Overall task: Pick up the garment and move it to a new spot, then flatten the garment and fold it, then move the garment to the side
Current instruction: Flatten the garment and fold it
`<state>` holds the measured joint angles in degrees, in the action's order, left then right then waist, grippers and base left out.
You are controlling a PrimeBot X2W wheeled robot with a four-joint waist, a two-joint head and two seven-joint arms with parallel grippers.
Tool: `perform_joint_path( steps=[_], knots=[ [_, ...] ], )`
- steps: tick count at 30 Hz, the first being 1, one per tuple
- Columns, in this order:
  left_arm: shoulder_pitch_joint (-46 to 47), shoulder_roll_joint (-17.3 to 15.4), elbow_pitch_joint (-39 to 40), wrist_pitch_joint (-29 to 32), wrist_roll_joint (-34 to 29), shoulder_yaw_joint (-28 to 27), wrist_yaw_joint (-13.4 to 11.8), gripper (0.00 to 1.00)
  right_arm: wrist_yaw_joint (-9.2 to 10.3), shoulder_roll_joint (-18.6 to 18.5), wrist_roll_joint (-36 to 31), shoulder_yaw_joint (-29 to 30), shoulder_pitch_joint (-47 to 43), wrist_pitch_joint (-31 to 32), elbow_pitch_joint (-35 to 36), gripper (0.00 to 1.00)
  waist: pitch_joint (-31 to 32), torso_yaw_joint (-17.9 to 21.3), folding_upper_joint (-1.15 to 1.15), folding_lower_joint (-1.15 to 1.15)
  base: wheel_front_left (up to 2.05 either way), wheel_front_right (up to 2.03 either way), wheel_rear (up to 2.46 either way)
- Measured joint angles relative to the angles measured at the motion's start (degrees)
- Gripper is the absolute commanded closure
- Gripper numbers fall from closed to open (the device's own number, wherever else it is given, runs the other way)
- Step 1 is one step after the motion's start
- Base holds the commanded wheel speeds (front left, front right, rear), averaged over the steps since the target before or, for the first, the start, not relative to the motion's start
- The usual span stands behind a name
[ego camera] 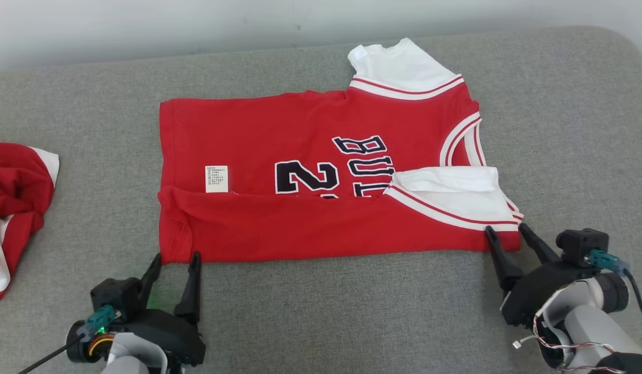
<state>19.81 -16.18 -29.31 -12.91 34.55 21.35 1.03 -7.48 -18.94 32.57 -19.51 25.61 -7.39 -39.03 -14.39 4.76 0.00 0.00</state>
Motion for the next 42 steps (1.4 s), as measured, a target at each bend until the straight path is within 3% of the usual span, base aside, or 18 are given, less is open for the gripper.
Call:
perform_joint_path(
  steps=[2,3,4,5,6,13,19,29,35,36,37,38,42],
  knots=[
    [0.77,0.44,-1.53,0.04,0.13,0.19,0.49,0.00,0.00,0.75,0.02,-0.26,0.69,-0.04,-1.16,0.00,-0.14,0.04,0.00,0.00,0.00,0.00,0.00],
    [1.15,0.60,-2.35,0.15,0.27,0.31,0.60,0.13,0.00,1.12,0.23,-0.29,1.05,-0.03,-1.88,0.00,-0.14,0.05,0.00,0.00,0.00,0.00,0.00],
    [1.53,0.77,-3.19,0.12,0.33,0.29,0.83,0.60,0.01,1.49,0.49,-0.32,1.48,-0.20,-2.59,0.66,-0.12,0.05,0.00,0.00,0.00,0.00,0.00],
    [1.72,0.93,-3.77,-0.10,0.34,0.25,0.82,0.76,0.01,1.80,0.55,-0.41,1.74,-0.32,-3.10,0.94,-0.07,0.06,0.00,0.00,0.00,0.00,0.00],
    [1.88,1.01,-4.41,-0.21,0.34,0.18,0.86,1.00,0.01,2.07,0.68,-0.47,1.95,-0.90,-3.65,1.00,0.02,0.06,0.00,0.00,0.00,0.00,0.00],
    [2.11,1.76,-5.88,-1.23,0.81,-0.48,1.99,1.00,0.00,3.14,2.24,-0.13,2.11,-3.79,-6.11,1.00,1.56,-0.14,0.00,0.00,0.00,0.00,0.00],
    [-2.69,2.71,-2.52,-1.89,1.01,-1.34,1.98,1.00,-0.01,1.89,2.19,0.88,-1.80,-5.98,-3.89,1.00,4.53,-0.41,0.00,0.00,0.00,0.00,0.00],
    [-14.21,2.85,6.05,-1.97,1.00,-2.46,-0.22,1.00,-0.09,0.87,0.87,6.45,-15.66,-4.83,6.84,1.00,8.79,-1.09,0.01,-0.01,0.00,0.00,0.00],
    [-18.42,2.89,9.20,-1.96,0.81,-1.69,-1.55,1.00,-0.09,2.79,-2.34,12.07,-23.76,-0.67,15.18,1.00,9.13,-2.10,0.00,-0.01,0.00,0.00,0.00],
    [-18.72,2.97,9.32,-1.92,0.79,-1.53,-1.56,0.73,-0.08,3.25,-3.12,13.02,-24.79,0.27,16.14,1.00,9.11,-2.19,0.01,-0.01,0.00,0.00,0.00],
    [-18.79,3.00,9.38,-1.87,0.73,-1.31,-1.57,0.51,-0.08,3.59,-4.27,13.77,-25.68,0.89,17.07,1.00,9.08,-2.27,0.00,-0.01,0.00,0.00,0.00],
    [-18.76,3.00,9.51,-1.87,0.33,-1.11,-1.62,0.00,-0.08,3.89,-5.71,14.64,-26.52,0.99,18.23,0.03,9.04,-2.39,0.01,-0.01,0.00,0.00,0.00],
    [-18.57,3.04,9.85,-1.91,-0.87,-1.44,-2.08,0.00,-0.08,5.78,-8.78,17.40,-27.98,2.09,22.49,0.00,9.05,-2.63,0.01,0.00,0.00,0.00,0.00]
  ],
)
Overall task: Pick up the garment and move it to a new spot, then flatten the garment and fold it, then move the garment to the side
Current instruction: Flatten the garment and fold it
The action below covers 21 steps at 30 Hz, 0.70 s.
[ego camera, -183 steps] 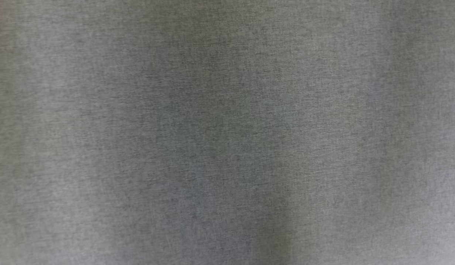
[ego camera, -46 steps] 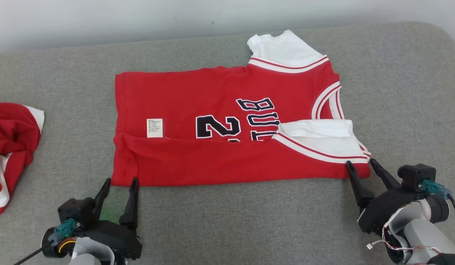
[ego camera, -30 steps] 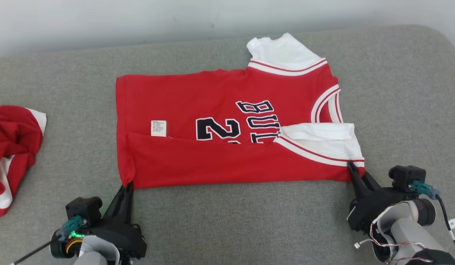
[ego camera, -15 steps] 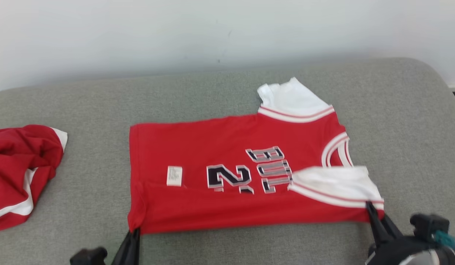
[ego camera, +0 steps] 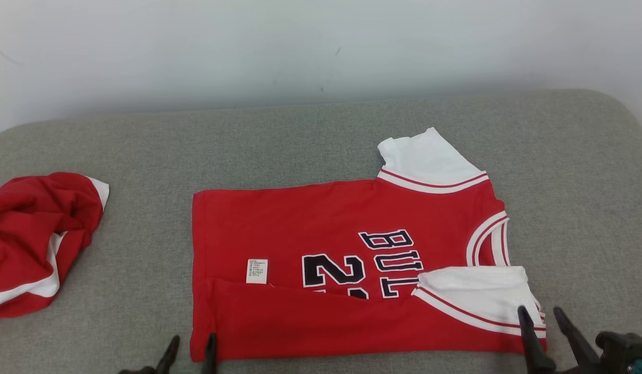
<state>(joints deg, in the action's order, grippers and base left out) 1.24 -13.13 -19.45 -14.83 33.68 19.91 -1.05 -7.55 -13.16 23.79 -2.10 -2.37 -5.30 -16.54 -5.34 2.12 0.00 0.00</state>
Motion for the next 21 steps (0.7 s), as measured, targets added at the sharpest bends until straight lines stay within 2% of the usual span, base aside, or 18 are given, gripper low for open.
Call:
perform_joint_path(
  steps=[4,10,21],
  knots=[
    [0.53,-0.09,3.39,-0.18,-3.23,-3.32,-1.04,0.00,0.00,1.32,-2.01,0.70,0.34,-1.36,5.00,0.00,0.09,0.45,0.00,0.00,0.00,0.00,0.00],
    [0.46,0.74,10.09,-0.21,-9.60,-9.64,-1.98,0.00,0.00,2.99,-4.47,0.69,2.28,-4.31,8.16,0.00,0.61,1.33,0.00,0.00,0.00,0.00,0.00],
    [-0.01,2.24,15.24,-0.22,-16.33,-15.41,0.68,0.00,0.00,3.63,-5.84,0.70,3.57,-8.03,9.00,0.00,2.03,1.67,0.00,0.00,0.00,0.00,0.00]
  ],
)
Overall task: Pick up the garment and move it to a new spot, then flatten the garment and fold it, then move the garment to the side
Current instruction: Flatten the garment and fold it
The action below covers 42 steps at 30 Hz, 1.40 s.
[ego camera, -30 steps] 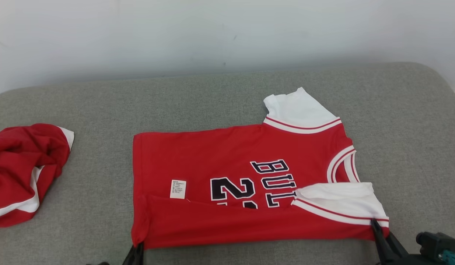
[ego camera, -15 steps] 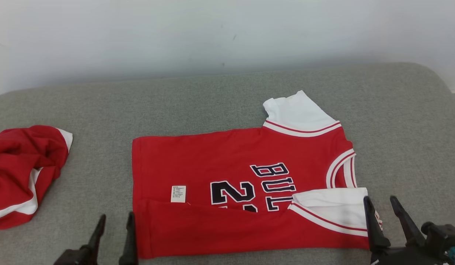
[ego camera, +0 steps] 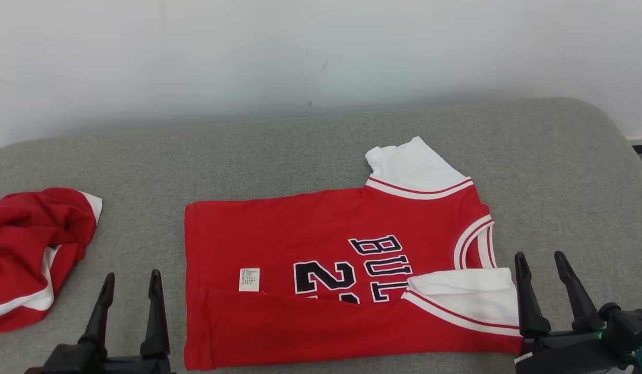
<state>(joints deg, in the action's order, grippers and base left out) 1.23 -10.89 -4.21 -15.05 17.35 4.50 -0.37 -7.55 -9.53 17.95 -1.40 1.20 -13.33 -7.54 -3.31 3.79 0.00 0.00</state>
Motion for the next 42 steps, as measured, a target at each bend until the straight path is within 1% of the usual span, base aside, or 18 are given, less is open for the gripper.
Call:
perform_joint_path(
  steps=[5,14,19,27,30,33,36,38,39,42],
  knots=[
    [-1.60,0.62,1.07,0.00,-1.65,-1.76,1.99,0.00,0.00,0.47,-0.56,0.29,-0.02,-0.84,0.19,0.00,0.40,-0.06,0.00,0.00,0.00,0.00,0.00],
    [-5.41,2.21,2.47,0.00,-3.28,-5.43,5.37,0.00,0.00,0.27,-0.88,-1.32,-1.20,-1.34,-0.54,0.00,0.61,-1.37,0.00,0.00,0.00,0.00,0.00],
    [-6.00,3.00,1.83,0.00,-4.10,-6.22,6.34,0.00,0.00,-0.15,-0.87,-1.65,-1.19,-1.40,-0.94,0.00,0.66,-1.80,0.00,0.00,0.00,0.00,0.00],
    [-6.00,3.90,1.04,0.00,-4.80,-6.93,6.98,0.00,0.00,-0.53,-0.86,-2.19,-1.15,-1.42,-1.80,0.00,0.54,-1.62,0.00,0.00,0.00,0.00,0.00],
    [-5.72,4.14,0.47,0.00,-5.10,-7.17,7.27,0.00,0.00,-0.48,0.93,-2.38,-0.62,-1.31,-2.71,0.00,0.16,-1.40,0.00,0.00,0.00,0.00,0.00],
    [-3.68,3.66,-0.87,0.01,-5.16,-7.31,7.43,0.00,0.00,-1.91,1.31,-2.34,2.29,0.01,-4.17,0.00,-0.53,-1.19,0.00,0.00,0.00,0.00,0.00],
    [0.14,2.20,-2.57,0.00,-5.10,-6.79,7.48,0.00,0.00,-2.53,3.92,-0.86,5.91,2.35,-6.73,0.00,-1.51,-1.05,0.00,0.00,0.00,0.00,0.00],
    [3.50,0.91,-4.35,0.04,-4.39,-6.25,7.50,0.00,0.00,-4.07,4.15,-0.86,9.10,3.70,-8.21,0.00,-2.39,-1.04,0.00,0.00,0.00,0.00,0.00],
    [3.50,0.91,-4.35,0.04,-4.39,-6.25,7.50,0.00,0.00,-4.07,4.15,-0.86,9.10,3.70,-8.21,0.00,-2.39,-1.04,0.00,0.00,0.00,0.00,0.00],
    [9.91,-1.23,-6.80,2.07,-2.98,-4.37,7.65,0.00,0.00,-6.68,4.13,-1.44,14.49,5.56,-10.70,0.00,-4.13,-1.11,0.00,0.01,0.00,0.00,0.00]
  ],
)
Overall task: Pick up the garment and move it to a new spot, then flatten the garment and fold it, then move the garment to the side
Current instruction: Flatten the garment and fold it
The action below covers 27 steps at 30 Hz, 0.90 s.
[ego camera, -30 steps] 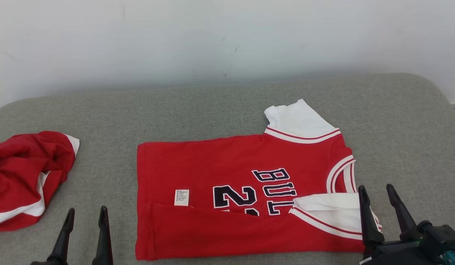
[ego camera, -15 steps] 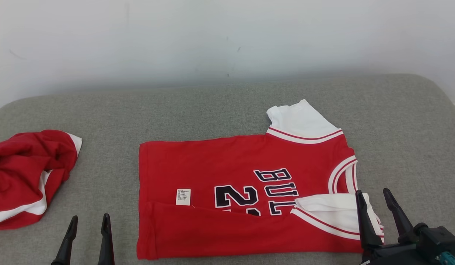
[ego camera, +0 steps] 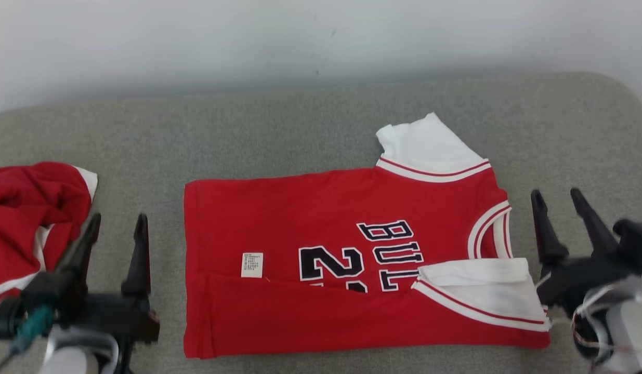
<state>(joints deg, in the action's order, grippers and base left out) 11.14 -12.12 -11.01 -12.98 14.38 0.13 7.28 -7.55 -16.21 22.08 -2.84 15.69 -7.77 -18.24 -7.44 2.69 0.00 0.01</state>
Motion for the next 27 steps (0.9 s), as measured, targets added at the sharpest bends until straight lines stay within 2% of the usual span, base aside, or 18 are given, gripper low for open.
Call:
perform_joint_path(
  steps=[5,12,20,27],
  knots=[
    [11.16,-4.55,-4.09,5.82,6.24,6.17,0.22,0.00,0.00,-2.85,0.12,-2.18,10.56,3.55,-5.47,0.00,-3.74,-0.08,0.00,0.00,0.00,0.00,0.00],
    [25.07,-10.21,-9.33,15.41,17.00,15.74,0.23,0.00,0.00,-4.63,1.05,-7.08,25.18,7.34,-14.94,0.00,-9.64,-0.19,-0.01,0.01,0.00,0.00,0.00],
    [35.14,-13.02,-14.67,27.36,27.25,25.60,0.23,0.00,0.00,-5.34,1.98,-14.95,37.70,9.64,-24.95,0.00,-15.43,-1.01,-0.01,0.01,0.00,0.00,0.00],
    [40.30,-13.66,-18.76,31.88,29.19,30.75,0.23,0.00,0.00,-4.95,3.56,-20.35,46.73,11.93,-32.75,0.00,-18.95,-2.13,-0.01,0.00,0.00,0.00,0.00]
  ],
)
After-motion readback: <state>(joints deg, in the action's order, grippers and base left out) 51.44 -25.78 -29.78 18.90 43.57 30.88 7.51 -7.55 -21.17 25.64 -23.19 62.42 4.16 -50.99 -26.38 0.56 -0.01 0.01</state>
